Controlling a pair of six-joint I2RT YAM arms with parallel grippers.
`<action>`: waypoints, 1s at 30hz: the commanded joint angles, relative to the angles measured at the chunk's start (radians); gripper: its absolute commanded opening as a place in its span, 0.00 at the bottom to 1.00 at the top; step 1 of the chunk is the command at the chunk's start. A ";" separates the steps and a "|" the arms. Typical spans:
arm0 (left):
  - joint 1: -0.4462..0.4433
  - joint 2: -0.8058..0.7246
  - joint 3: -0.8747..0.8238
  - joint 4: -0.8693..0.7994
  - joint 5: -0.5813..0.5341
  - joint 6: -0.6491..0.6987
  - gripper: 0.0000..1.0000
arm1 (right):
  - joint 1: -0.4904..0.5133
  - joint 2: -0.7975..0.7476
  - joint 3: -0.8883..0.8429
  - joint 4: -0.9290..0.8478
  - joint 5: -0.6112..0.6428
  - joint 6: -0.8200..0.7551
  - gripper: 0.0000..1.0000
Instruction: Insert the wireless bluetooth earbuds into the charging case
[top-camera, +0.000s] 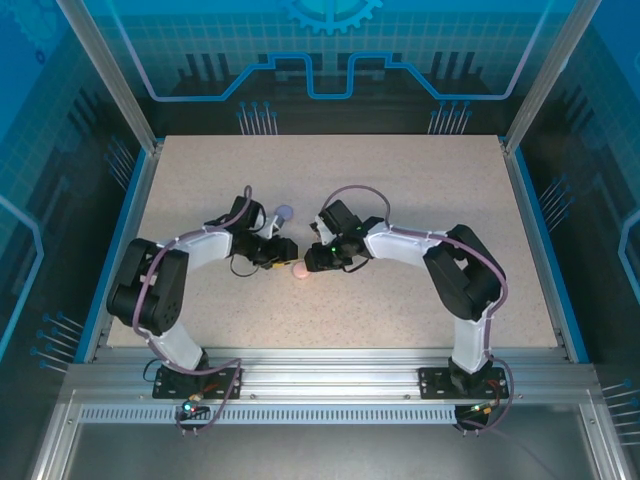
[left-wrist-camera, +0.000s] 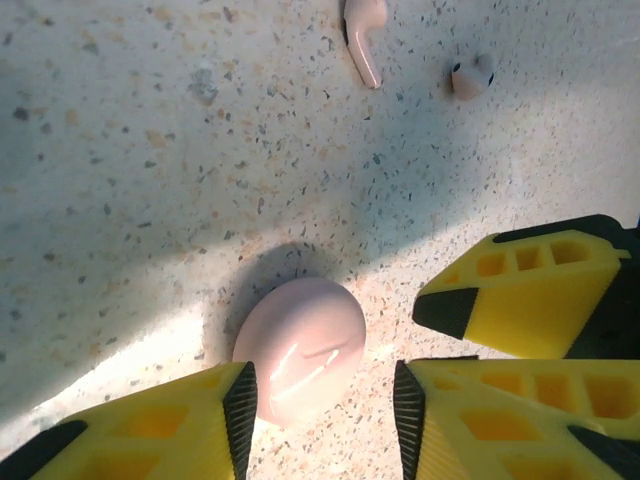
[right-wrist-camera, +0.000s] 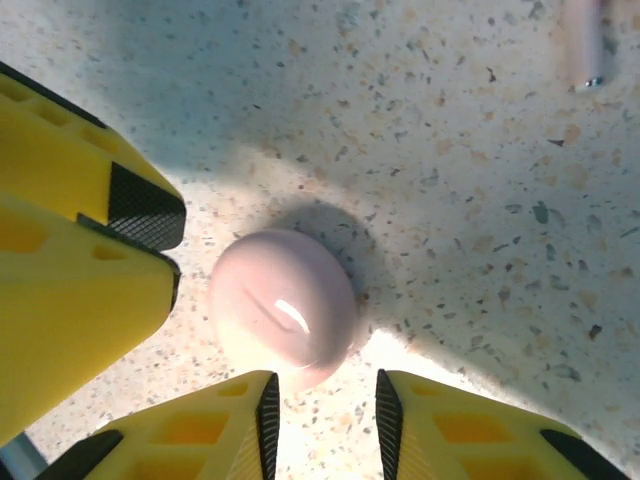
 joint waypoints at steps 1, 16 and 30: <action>0.008 -0.041 -0.042 0.060 0.023 -0.049 0.45 | -0.016 -0.027 -0.029 0.031 -0.057 0.028 0.35; 0.024 -0.006 -0.152 0.249 0.112 -0.150 0.45 | -0.046 0.033 -0.055 0.133 -0.152 0.135 0.31; 0.024 0.040 -0.164 0.253 0.092 -0.138 0.46 | -0.045 0.090 -0.023 0.118 -0.153 0.140 0.30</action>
